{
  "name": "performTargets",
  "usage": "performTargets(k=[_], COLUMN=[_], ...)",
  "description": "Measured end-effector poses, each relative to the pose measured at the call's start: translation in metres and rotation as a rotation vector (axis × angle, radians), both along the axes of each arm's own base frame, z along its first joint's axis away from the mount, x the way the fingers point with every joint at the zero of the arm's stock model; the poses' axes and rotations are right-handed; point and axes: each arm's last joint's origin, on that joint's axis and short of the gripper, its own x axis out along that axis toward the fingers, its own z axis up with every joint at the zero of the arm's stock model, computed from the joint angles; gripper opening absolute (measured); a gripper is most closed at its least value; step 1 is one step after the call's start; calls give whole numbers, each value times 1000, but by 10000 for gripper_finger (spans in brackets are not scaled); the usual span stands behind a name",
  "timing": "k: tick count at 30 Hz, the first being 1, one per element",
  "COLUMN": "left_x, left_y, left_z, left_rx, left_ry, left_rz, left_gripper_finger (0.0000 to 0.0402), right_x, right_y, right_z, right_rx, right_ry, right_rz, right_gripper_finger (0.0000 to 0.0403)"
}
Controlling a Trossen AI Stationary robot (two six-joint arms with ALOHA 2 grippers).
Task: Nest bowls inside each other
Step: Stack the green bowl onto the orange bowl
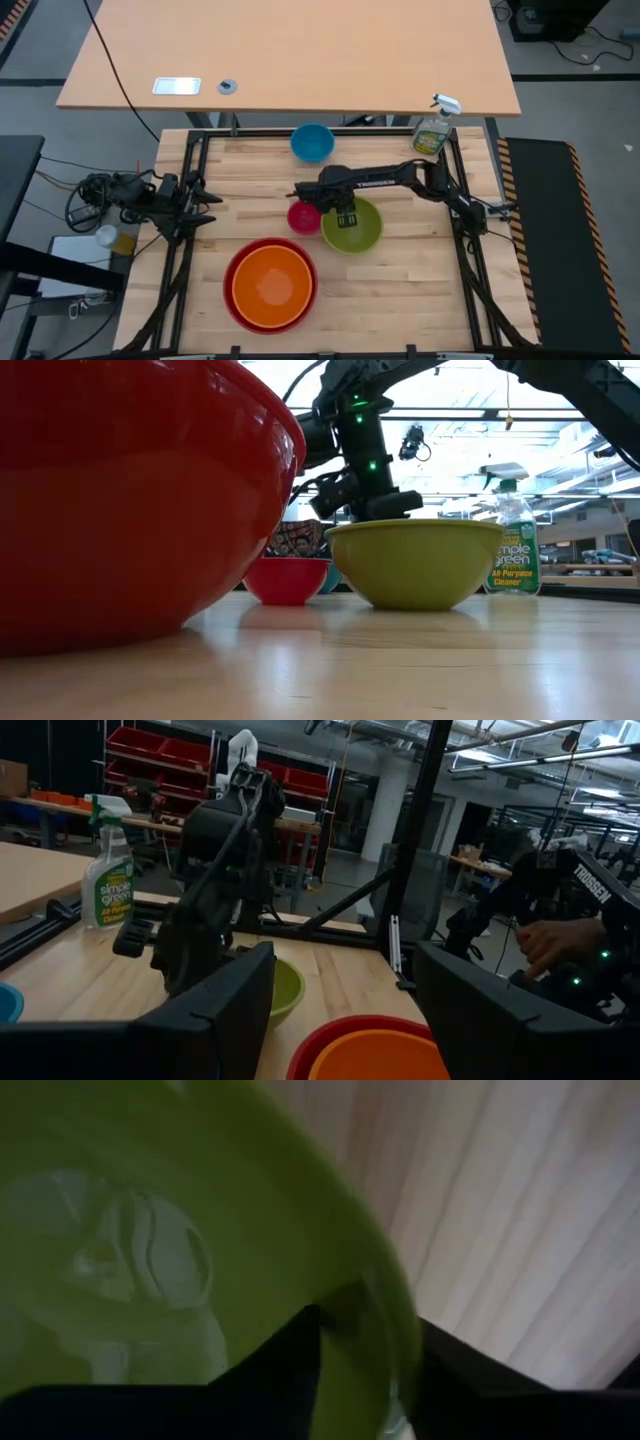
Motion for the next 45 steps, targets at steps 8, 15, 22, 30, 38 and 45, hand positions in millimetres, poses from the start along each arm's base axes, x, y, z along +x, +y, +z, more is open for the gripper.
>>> performTargets(k=[8, 15, 22, 30, 38, 45], left_x=[0, 0, 0, 0, 0, 0], left_y=[0, 0, 0, 0, 0, 0], left_z=[0, 0, 0, 0, 0, 0], left_rx=[0, 0, 0, 0, 0, 0], left_ry=[0, 0, -1, -1, -1, -1], left_rz=[0, 0, 0, 0, 0, 1], left_gripper_finger=[243, 243, 243, 243, 243, 243], right_x=[-3, 0, 1, -5, -9, -13], right_y=[2, 1, 3, 5, 21, 32], right_z=[6, 34, 79, 93, 106, 138], right_rx=[110, 72, 53, 27, 186, 425], right_ry=[4, 5, -139, -180, -225, -407], right_rz=[-40, -78, -82, -145, -158, -256], right_gripper_finger=[46, 43, 22, 21, 25, 29])
